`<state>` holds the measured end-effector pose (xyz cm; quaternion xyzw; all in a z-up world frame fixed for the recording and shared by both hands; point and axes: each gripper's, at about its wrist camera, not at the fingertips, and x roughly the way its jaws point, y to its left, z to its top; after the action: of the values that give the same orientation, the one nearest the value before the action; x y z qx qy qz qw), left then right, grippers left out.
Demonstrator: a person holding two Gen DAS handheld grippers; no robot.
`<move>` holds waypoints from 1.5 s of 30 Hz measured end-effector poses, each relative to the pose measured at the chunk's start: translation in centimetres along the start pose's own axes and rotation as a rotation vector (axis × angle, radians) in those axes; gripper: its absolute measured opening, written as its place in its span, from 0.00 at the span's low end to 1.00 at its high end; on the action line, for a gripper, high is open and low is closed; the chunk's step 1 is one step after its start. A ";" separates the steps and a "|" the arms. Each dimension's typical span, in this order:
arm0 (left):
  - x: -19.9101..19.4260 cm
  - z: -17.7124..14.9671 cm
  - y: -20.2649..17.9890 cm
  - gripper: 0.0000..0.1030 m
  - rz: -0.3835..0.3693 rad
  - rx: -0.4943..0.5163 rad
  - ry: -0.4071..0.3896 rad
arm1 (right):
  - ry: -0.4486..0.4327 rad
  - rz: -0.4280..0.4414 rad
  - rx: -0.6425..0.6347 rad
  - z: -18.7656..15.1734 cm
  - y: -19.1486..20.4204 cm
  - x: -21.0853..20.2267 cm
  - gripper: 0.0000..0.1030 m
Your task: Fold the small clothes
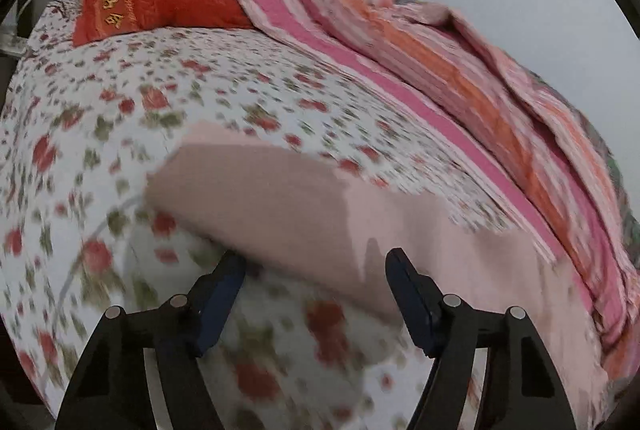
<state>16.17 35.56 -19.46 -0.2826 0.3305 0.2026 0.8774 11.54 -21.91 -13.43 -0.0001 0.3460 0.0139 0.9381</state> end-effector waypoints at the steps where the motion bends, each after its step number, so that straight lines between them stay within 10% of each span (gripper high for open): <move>1: 0.4 0.6 0.3 0.67 0.025 -0.009 -0.010 | 0.004 -0.001 0.000 0.3 0.0 0.6 0.77; 4: 1.2 1.8 0.4 0.53 0.162 0.020 -0.036 | 0.009 0.007 0.015 1.1 -0.2 2.0 0.77; 8: 1.1 3.2 0.2 0.07 0.248 0.077 -0.055 | 0.012 0.036 0.039 2.7 -0.8 3.5 0.77; 14: -3.0 4.8 -4.6 0.06 0.240 0.167 -0.135 | -0.037 0.063 0.046 4.0 -1.9 3.7 0.77; 22: -9.3 4.2 -21.1 0.06 0.032 0.351 -0.226 | -0.049 0.034 0.157 4.0 -7.1 2.8 0.77; 34: -9.1 -16.4 -47.6 0.06 -0.327 0.817 -0.069 | -0.105 0.000 0.352 1.9 -16.8 0.5 0.77; 40: -7.4 -27.5 -51.2 0.10 -0.416 1.013 0.119 | -0.084 0.009 0.427 1.4 -18.9 1.0 0.77; 45: -7.5 -26.1 -49.2 0.25 -0.413 0.937 0.201 | -0.100 0.040 0.406 1.8 -17.8 0.7 0.77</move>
<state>25.44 -19.48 -12.64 0.0630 0.4057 -0.1723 0.8954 13.76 -39.67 -12.69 0.1963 0.2946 -0.0375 0.9345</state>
